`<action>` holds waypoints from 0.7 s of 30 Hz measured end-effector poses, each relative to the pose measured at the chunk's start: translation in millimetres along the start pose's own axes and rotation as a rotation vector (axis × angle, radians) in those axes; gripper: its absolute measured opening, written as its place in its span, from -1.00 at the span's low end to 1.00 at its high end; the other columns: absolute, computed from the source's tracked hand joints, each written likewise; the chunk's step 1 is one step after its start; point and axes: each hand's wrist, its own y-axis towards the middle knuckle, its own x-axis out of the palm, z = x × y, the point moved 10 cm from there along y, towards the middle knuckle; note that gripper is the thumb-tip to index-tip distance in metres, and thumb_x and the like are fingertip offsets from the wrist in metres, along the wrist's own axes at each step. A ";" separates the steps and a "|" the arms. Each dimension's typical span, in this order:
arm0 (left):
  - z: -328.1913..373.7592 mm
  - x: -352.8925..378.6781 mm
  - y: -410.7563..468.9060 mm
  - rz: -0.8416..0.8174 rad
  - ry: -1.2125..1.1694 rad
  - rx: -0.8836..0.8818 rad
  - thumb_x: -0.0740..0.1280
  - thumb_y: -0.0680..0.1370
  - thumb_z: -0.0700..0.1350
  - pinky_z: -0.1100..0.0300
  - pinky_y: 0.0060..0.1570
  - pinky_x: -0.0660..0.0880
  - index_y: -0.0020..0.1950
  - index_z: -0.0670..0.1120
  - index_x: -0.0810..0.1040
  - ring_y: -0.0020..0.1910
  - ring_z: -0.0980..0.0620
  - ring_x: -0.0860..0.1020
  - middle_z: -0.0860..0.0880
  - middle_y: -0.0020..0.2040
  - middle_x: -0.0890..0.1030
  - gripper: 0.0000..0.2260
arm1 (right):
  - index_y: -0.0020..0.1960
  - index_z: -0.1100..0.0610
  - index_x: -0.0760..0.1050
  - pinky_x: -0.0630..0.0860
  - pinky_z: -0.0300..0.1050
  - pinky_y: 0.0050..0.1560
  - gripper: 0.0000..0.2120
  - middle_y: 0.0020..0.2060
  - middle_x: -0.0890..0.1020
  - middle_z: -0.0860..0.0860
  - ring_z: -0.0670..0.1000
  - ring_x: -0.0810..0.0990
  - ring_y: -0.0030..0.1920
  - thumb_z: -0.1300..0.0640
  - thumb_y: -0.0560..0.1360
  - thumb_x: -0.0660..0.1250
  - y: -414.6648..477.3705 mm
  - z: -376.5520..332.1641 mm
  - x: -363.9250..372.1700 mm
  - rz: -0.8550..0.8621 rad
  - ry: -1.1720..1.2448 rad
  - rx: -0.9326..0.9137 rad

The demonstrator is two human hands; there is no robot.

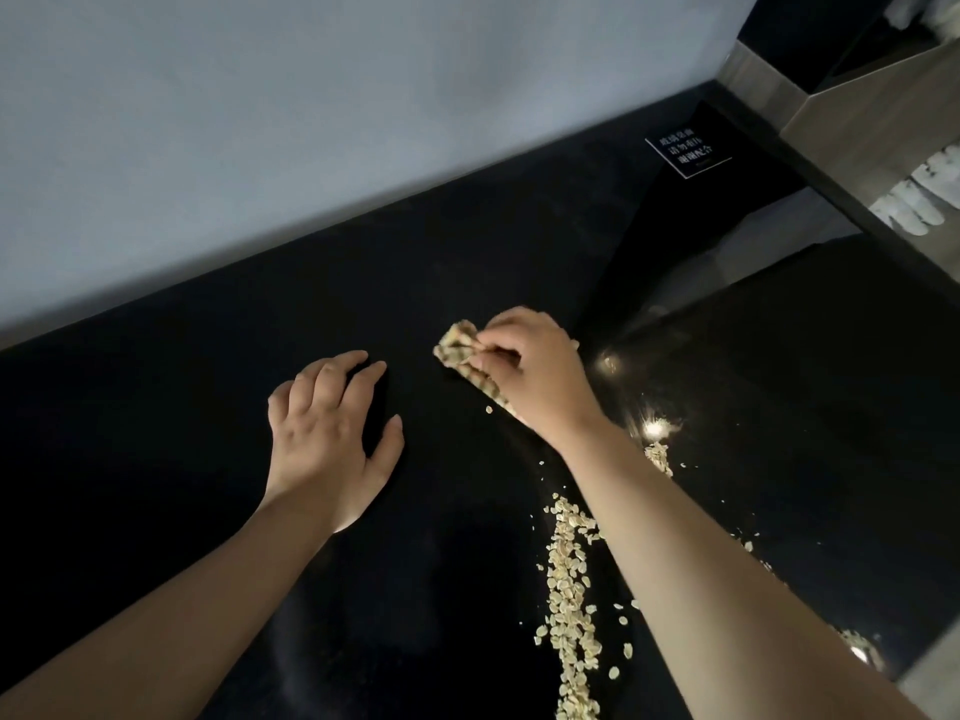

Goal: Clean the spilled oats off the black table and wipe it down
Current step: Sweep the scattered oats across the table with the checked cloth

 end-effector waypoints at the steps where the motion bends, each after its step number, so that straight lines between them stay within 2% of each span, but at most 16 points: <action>1: -0.4 0.1 -0.2 0.002 -0.002 -0.001 0.06 0.49 0.19 -0.10 0.33 0.21 0.37 -0.05 0.40 0.35 -0.09 0.30 -0.02 0.35 0.36 -0.46 | -0.04 0.05 0.64 0.44 0.02 0.11 -0.91 -0.07 0.57 -0.14 -0.06 0.49 -0.02 0.11 0.46 0.42 -10.1 -1.8 3.7 -0.005 0.018 -0.006; 6: -0.4 0.3 -0.5 0.005 -0.010 -0.005 0.06 0.49 0.18 -0.10 0.32 0.23 0.36 -0.06 0.41 0.34 -0.10 0.31 -0.02 0.34 0.37 -0.47 | -0.13 0.08 0.65 0.47 -0.04 0.00 -0.97 -0.09 0.58 -0.16 -0.12 0.47 -0.07 0.15 0.45 0.43 -71.6 -5.5 -4.6 -0.133 0.009 -0.043; 10: -0.3 -0.4 -0.8 0.009 -0.020 -0.006 0.06 0.49 0.19 -0.11 0.32 0.24 0.36 -0.05 0.42 0.34 -0.09 0.31 -0.01 0.34 0.37 -0.46 | -0.11 0.05 0.66 0.51 -0.04 0.01 -0.93 -0.11 0.57 -0.22 -0.16 0.50 -0.05 0.19 0.44 0.43 -107.6 -6.2 -21.5 -0.252 -0.013 -0.006; 13: 0.4 -0.6 -1.1 0.016 -0.018 0.000 0.05 0.49 0.19 -0.09 0.31 0.23 0.36 -0.05 0.42 0.34 -0.09 0.31 -0.02 0.34 0.38 -0.46 | -0.10 0.07 0.64 0.49 -0.13 0.06 -0.89 -0.09 0.58 -0.19 -0.16 0.53 0.00 0.25 0.45 0.40 -95.4 -9.7 -48.2 -0.138 0.094 0.046; 17: 0.0 1.2 -1.3 0.011 -0.005 -0.005 0.05 0.49 0.19 -0.09 0.32 0.21 0.37 -0.05 0.41 0.35 -0.09 0.29 -0.01 0.35 0.36 -0.45 | -0.06 0.08 0.61 0.50 -0.03 0.09 -0.93 -0.09 0.57 -0.13 -0.04 0.54 0.01 0.20 0.48 0.38 -44.6 2.1 -69.8 0.035 0.039 0.034; 21: 0.9 0.4 -1.7 0.025 -0.007 0.002 0.06 0.49 0.19 -0.10 0.30 0.24 0.36 -0.06 0.41 0.34 -0.10 0.30 -0.03 0.35 0.37 -0.45 | -0.03 0.12 0.63 0.48 0.04 0.14 -0.92 -0.09 0.57 -0.12 0.00 0.53 0.03 0.19 0.48 0.39 -23.1 33.6 -51.4 -0.010 -0.040 0.096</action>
